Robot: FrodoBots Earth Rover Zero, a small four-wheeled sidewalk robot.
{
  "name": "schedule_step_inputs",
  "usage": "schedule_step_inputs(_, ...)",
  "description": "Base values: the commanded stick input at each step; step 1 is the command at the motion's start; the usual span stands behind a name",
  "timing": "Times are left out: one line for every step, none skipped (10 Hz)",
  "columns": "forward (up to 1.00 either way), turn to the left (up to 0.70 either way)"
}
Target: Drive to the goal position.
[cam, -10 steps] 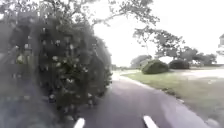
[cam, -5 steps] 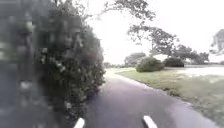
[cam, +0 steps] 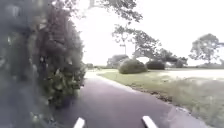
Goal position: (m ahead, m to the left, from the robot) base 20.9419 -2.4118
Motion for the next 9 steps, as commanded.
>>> schedule_step_inputs(0.69, 0.03)
schedule_step_inputs(0.69, 0.03)
schedule_step_inputs(0.69, 0.03)
schedule_step_inputs(0.69, 0.03)
schedule_step_inputs(0.69, 0.03)
schedule_step_inputs(0.69, 0.05)
schedule_step_inputs(0.69, 0.13)
schedule_step_inputs(0.69, 0.24)
schedule_step_inputs(0.69, 0.34)
